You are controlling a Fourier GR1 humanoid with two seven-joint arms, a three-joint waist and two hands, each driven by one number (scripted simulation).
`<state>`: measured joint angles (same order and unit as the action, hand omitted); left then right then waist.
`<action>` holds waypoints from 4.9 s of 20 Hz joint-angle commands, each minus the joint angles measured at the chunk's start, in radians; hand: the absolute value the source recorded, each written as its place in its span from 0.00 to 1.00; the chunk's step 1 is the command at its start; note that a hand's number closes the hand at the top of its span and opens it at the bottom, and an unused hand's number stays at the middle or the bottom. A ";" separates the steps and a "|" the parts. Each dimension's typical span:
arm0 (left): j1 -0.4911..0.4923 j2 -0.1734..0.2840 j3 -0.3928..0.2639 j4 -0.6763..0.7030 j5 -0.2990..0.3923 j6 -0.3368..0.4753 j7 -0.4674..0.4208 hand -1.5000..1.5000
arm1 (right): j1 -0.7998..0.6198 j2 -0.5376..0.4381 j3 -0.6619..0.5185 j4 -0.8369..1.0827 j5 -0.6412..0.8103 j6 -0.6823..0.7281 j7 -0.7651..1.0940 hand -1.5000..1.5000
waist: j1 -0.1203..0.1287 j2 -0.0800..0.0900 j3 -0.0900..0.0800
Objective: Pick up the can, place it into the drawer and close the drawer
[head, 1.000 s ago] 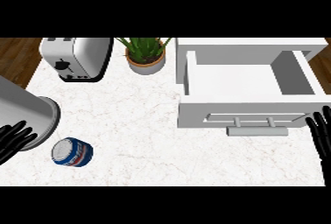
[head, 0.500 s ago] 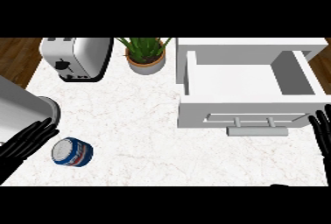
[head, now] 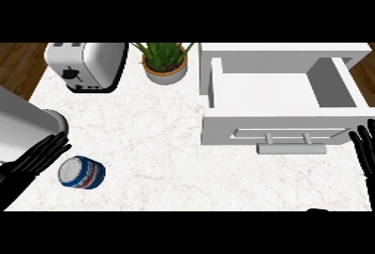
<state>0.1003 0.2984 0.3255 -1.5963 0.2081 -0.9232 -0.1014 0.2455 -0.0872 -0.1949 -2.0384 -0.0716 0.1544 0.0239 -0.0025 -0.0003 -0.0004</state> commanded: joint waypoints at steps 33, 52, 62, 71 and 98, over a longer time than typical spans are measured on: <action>-0.365 0.149 -0.158 0.909 -0.403 0.238 -0.612 0.00 | -0.044 0.058 0.015 0.003 0.066 -0.009 0.005 0.00 | -0.013 0.004 -0.001; -0.418 0.128 -0.257 1.060 -0.414 0.297 -0.753 0.00 | 0.032 0.047 -0.018 -0.104 0.006 0.036 0.060 0.00 | -0.011 0.002 -0.001; -0.362 0.088 -0.325 1.008 -0.424 0.317 -0.774 0.00 | 0.065 0.031 -0.071 -0.141 -0.072 0.080 0.069 0.00 | -0.005 -0.001 0.000; -0.299 0.063 -0.370 0.861 -0.371 0.265 -0.720 1.00 | 0.023 0.035 -0.069 -0.104 -0.029 0.057 0.075 0.00 | 0.009 -0.004 0.001; -0.417 -0.201 -0.213 0.283 -0.110 0.921 0.002 1.00 | 0.115 0.086 -0.071 -0.131 -0.032 0.086 -0.027 0.00 | 0.000 -0.002 0.001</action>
<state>-0.3002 0.0890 0.1370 -1.2050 0.0968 -0.0158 -0.2003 0.3272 -0.0148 -0.2558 -2.1947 -0.1096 0.2124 0.0702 0.0005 -0.0034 0.0005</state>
